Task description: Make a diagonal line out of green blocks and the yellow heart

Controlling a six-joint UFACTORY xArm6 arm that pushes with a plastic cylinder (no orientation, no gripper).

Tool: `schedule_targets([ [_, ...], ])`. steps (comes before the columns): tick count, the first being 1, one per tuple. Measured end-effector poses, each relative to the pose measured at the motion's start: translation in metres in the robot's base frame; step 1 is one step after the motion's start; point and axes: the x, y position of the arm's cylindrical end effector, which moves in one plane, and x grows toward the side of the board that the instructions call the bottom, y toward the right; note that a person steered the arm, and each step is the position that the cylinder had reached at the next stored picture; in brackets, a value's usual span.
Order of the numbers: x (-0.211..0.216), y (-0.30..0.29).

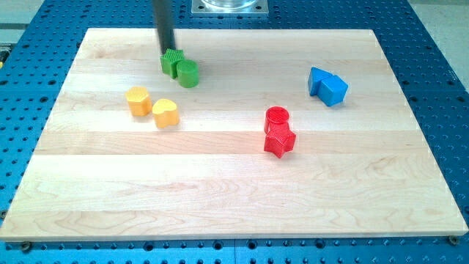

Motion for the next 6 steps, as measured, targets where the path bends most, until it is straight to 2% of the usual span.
schedule_targets([
  [1,0.045,0.027],
  [2,0.012,0.096],
  [3,0.036,0.095],
  [4,0.057,0.151],
  [5,0.024,0.164],
  [6,0.031,0.198],
])
